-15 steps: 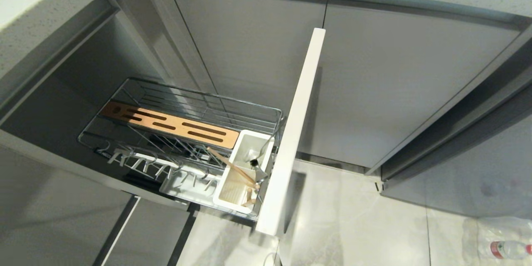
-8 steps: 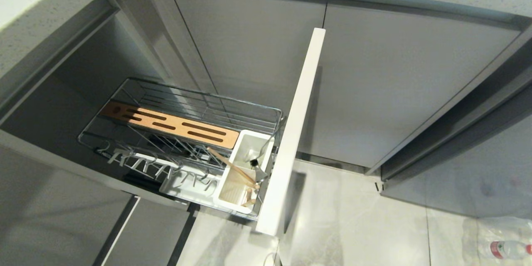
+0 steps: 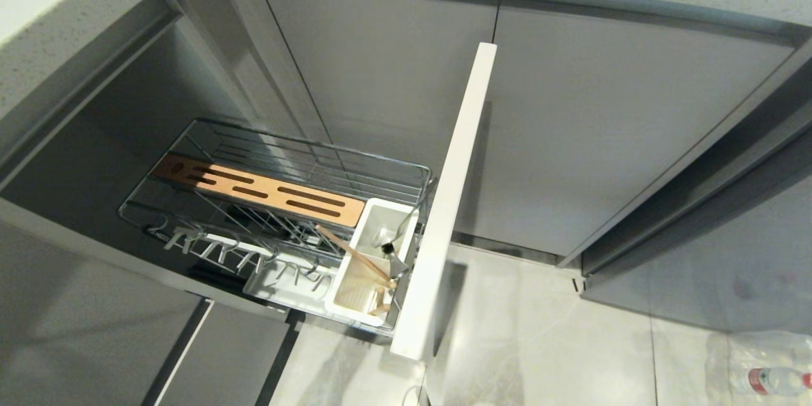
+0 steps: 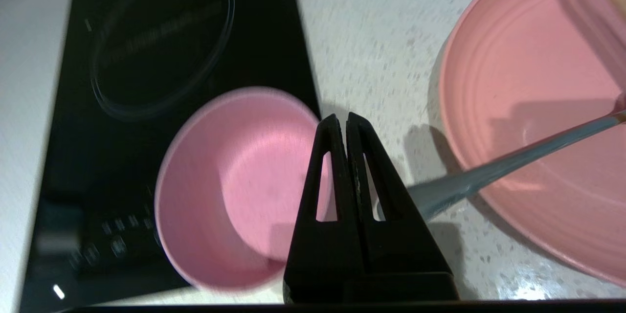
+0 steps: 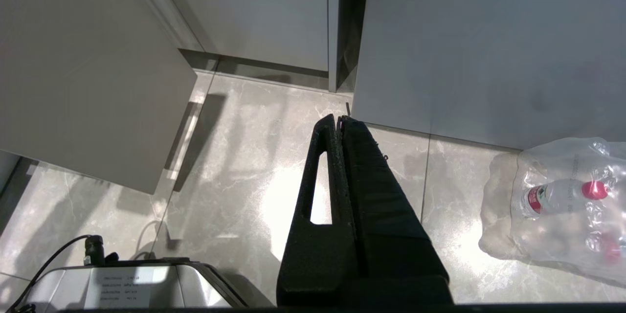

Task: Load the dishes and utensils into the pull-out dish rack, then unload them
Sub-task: Pick up the bowl and place it in the cupboard

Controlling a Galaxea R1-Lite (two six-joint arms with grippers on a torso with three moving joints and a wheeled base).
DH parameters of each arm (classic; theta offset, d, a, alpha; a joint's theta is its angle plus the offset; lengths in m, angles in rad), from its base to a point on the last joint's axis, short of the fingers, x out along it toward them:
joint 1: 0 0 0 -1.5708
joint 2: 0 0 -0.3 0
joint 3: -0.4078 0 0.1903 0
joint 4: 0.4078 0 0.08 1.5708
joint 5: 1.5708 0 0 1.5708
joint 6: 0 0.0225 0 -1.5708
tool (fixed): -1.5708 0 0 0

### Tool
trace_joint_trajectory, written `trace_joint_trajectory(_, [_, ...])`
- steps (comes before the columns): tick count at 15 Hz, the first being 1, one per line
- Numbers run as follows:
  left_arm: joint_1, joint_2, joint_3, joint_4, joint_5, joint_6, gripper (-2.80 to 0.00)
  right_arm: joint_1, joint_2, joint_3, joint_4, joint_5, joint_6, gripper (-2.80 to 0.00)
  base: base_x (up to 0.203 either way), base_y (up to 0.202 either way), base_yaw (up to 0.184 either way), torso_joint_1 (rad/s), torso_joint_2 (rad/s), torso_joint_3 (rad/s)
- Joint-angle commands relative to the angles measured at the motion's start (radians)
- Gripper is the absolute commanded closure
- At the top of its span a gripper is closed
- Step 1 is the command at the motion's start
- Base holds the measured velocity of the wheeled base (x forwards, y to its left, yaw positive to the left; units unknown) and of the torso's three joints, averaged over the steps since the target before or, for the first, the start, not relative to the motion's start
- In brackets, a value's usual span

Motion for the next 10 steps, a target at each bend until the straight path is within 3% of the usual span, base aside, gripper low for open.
trace_joint_trajectory(1, [0.008, -0.005, 0.001, 0.038, 0.001, -0.031, 0.00, 0.000, 0.000, 0.002, 0.000, 0.000, 0.000, 0.00, 0.000, 0.000, 0.000, 0.000, 0.00, 0.000])
trace_joint_trajectory(5, [0.018, -0.020, 0.002, 0.097, 0.006, -0.102, 0.00, 0.000, 0.000, 0.002, 0.000, 0.000, 0.000, 0.00, 0.000, 0.000, 0.000, 0.000, 0.00, 0.000])
trace_joint_trajectory(9, [0.025, -0.024, 0.005, 0.094, 0.014, -0.110, 0.00, 0.000, 0.000, 0.002, 0.000, 0.000, 0.000, 0.00, 0.000, 0.000, 0.000, 0.000, 0.00, 0.000])
trace_joint_trajectory(10, [0.026, -0.024, 0.006, 0.094, 0.014, -0.110, -2.09, 0.000, 0.000, 0.002, 0.000, 0.000, 0.000, 0.00, 0.000, 0.000, 0.000, 0.000, 0.00, 0.000])
